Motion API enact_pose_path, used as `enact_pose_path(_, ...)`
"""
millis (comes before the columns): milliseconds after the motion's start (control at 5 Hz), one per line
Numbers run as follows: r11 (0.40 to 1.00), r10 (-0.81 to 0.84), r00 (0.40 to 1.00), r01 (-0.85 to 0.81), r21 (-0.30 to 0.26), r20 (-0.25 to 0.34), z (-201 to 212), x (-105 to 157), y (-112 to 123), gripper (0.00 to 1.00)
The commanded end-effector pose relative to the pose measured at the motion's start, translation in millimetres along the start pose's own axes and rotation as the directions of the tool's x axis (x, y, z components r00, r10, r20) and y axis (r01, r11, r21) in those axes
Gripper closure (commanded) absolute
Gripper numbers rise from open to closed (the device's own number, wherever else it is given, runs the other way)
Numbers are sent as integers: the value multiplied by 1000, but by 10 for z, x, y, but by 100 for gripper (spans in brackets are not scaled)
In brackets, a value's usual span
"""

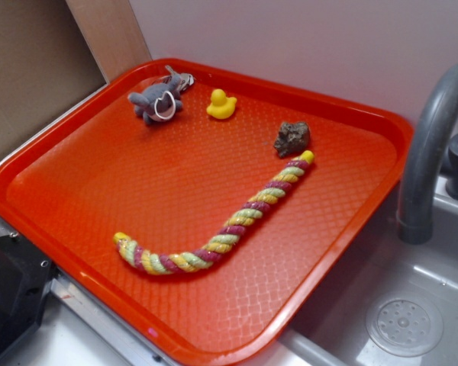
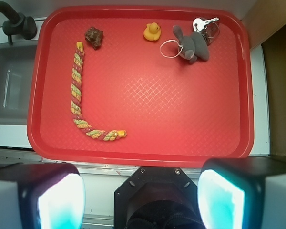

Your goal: Grab the rock.

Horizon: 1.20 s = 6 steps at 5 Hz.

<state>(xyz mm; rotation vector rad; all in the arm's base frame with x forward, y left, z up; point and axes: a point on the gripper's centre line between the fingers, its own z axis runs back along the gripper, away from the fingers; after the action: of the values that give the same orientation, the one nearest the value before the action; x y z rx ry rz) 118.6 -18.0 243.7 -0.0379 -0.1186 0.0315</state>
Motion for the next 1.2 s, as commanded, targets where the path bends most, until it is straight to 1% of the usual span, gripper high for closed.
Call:
enact_pose_path(0, 1000, 0, 1000, 0, 0, 0, 0, 0, 0, 0)
enact_pose_path(200, 997, 74, 997, -74, -11, 11, -238, 475, -7, 0)
enact_pose_path(400, 978, 205, 972, -207, 4, 118, -326, 897, -201, 0)
enact_pose_path(600, 932, 360, 912, -362, -29, 197, -533, 1172, -367, 0)
enact_pose_path(800, 918, 393, 893, -394, -43, 220, -754, 1395, -641, 0)
enact_pose_path(1000, 913, 390, 882, -407, 14, 266, -971, 1514, -800, 0)
